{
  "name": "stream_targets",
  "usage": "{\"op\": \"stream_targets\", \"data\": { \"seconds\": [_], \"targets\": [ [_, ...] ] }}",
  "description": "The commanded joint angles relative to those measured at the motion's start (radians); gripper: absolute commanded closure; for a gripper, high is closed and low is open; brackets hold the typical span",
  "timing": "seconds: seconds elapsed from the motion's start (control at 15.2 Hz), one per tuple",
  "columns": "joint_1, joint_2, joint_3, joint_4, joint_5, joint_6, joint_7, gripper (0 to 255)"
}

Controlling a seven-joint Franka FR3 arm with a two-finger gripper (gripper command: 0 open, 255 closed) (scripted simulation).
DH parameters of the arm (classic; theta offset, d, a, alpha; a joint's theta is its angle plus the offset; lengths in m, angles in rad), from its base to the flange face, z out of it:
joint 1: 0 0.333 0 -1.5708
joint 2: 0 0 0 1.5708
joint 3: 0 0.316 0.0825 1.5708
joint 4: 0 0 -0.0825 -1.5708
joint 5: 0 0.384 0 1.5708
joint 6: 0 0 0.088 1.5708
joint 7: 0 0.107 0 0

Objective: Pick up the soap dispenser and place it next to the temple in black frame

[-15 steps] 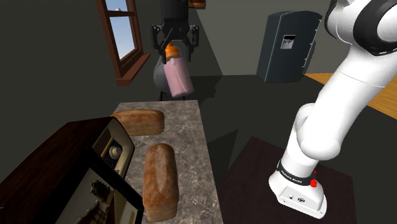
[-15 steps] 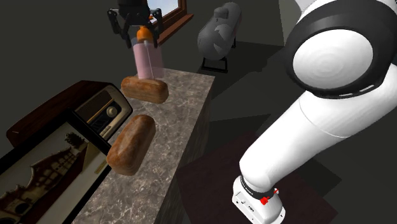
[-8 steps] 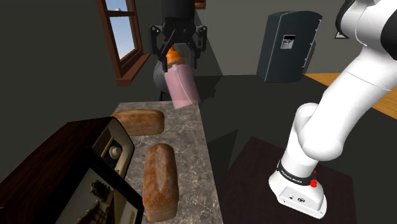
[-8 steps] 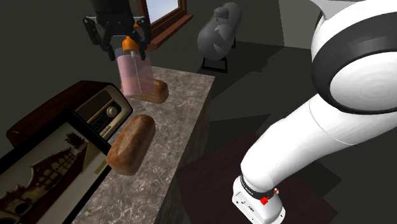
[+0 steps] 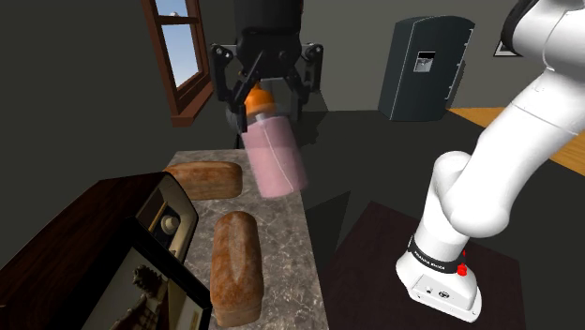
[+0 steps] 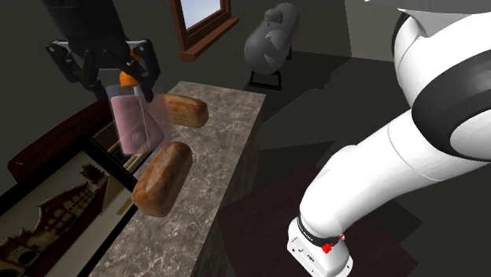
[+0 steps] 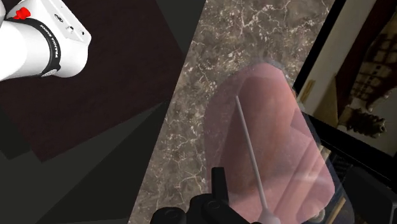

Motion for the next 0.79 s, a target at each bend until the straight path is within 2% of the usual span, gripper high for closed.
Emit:
{"op": "stream_targets", "data": {
  "seconds": [0.0, 0.4, 0.73],
  "targets": [
    [0.014, -0.001, 0.032, 0.002, 0.009, 0.002, 0.048, 255],
    [0.053, 0.040, 0.155, 0.059, 0.016, 0.000, 0.214, 255],
    [0.082, 0.120, 0.280, 0.142, -0.013, -0.001, 0.373, 255]
  ]
}}
